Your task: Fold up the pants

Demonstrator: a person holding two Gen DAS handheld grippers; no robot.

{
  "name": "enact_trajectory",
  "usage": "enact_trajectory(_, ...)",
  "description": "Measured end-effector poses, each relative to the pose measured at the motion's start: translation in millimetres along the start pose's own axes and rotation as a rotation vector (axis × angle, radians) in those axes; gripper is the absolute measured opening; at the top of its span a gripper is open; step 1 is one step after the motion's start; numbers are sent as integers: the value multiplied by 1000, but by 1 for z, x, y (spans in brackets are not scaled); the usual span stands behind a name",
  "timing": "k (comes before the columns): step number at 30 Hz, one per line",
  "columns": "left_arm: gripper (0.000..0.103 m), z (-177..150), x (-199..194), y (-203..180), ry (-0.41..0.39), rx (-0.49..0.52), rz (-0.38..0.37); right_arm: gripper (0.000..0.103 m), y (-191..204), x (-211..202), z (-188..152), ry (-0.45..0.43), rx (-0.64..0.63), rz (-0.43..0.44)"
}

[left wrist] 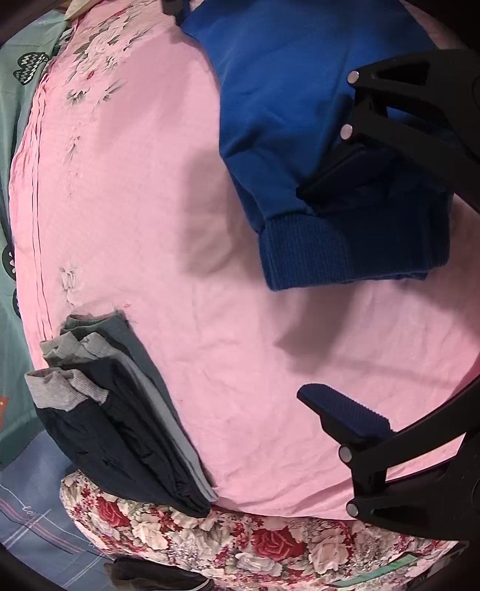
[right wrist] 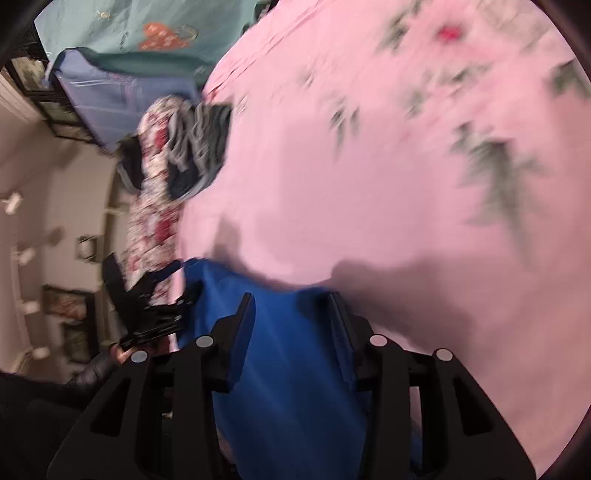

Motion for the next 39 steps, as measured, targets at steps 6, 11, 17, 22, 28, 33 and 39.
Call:
enact_trajectory(6, 100, -5, -16, 1, -45, -16, -32, 47, 48, -61, -51, -195, -85, -128)
enact_trajectory(11, 100, -2, -59, -9, -137, 41, -1, 47, 81, -23, -117, -168, -175, -214)
enact_trajectory(17, 101, -22, -38, -32, -69, 193, 148, 47, 66, 22, -148, -119, -252, -443)
enact_trajectory(22, 99, -20, -55, -38, -87, 133, 210, 49, 42, -50, -149, -263, -61, -398)
enact_trajectory(28, 99, 2, -95, -127, -193, 64, -116, 49, -103, -171, -203, -466, 471, -467)
enact_trajectory(33, 99, -6, -80, -246, -106, 140, -360, 49, -199, -238, -270, -587, 714, -587)
enact_trajectory(39, 99, -37, -72, -339, -7, 300, -416, 48, -260, -241, -313, -546, 808, -578)
Point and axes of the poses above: each gripper's, at about its wrist camera, not at the fingertips, and x roughly the way its jaws point, y to its left, z to its top, the point moved 7 cm from there along x, roughly the way its jaws point, and after that the axes turned 15 degrees about -z, right-handed, at the moved point
